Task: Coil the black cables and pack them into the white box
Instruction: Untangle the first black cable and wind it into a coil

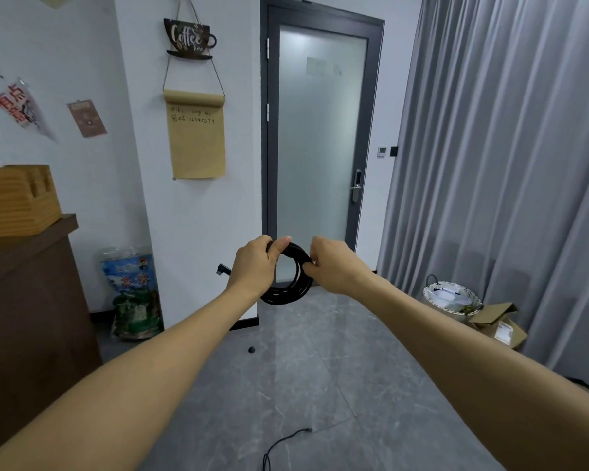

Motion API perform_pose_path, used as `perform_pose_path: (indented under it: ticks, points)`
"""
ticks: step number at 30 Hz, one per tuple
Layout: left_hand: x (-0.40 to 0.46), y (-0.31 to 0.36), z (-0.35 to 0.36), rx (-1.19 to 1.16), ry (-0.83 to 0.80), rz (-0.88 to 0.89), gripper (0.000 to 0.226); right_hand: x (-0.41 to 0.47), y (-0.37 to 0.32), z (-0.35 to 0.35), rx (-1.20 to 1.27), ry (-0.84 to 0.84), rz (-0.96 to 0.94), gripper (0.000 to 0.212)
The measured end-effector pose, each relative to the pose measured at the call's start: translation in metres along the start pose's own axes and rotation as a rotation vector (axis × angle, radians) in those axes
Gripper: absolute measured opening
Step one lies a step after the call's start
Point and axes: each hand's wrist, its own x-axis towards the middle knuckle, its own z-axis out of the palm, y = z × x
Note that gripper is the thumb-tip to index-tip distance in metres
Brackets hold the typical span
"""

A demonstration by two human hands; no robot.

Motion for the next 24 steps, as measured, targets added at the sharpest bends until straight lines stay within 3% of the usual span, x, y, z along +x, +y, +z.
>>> perform_pose_path:
  ticks: [2, 4, 6, 9, 12, 14, 17, 19, 22, 24]
  points:
    - [0.001, -0.003, -0.001, 0.028, 0.017, -0.002, 0.054, 0.002, -0.005, 0.000, -0.211, 0.077, 0.024, 0.033]
    - [0.002, -0.006, -0.003, 0.040, 0.029, 0.005, 0.054, 0.006, -0.007, -0.002, -0.202, 0.077, 0.060, 0.036]
    - [0.003, -0.008, -0.007, 0.044, 0.036, 0.015, 0.052, 0.010, -0.008, -0.008, 0.112, -0.003, 0.115, 0.032]
    - [0.003, -0.009, -0.010, 0.068, 0.047, 0.057, 0.043, 0.010, -0.014, -0.013, 0.888, -0.129, 0.262, 0.025]
    - [0.006, -0.013, -0.014, 0.080, 0.059, 0.096, 0.041, 0.013, -0.010, -0.012, 1.208, -0.204, 0.380, 0.029]
    - [0.007, -0.017, -0.018, 0.089, 0.051, 0.110, 0.041, 0.014, -0.008, -0.015, 1.087, -0.235, 0.385, 0.031]
    - [0.008, -0.019, -0.020, 0.031, 0.032, 0.115, 0.040, 0.012, -0.004, -0.022, 0.516, -0.160, 0.213, 0.025]
    - [0.008, -0.015, -0.020, -0.087, 0.014, 0.071, 0.042, 0.015, 0.003, -0.021, 0.281, -0.054, 0.099, 0.022]
    - [0.008, -0.009, -0.019, -0.428, -0.045, -0.103, 0.044, 0.018, 0.015, -0.011, 0.092, 0.155, 0.061, 0.021]
    - [0.005, -0.003, -0.018, -0.628, -0.089, -0.188, 0.039, 0.020, 0.019, -0.005, 0.158, 0.258, 0.042, 0.022]
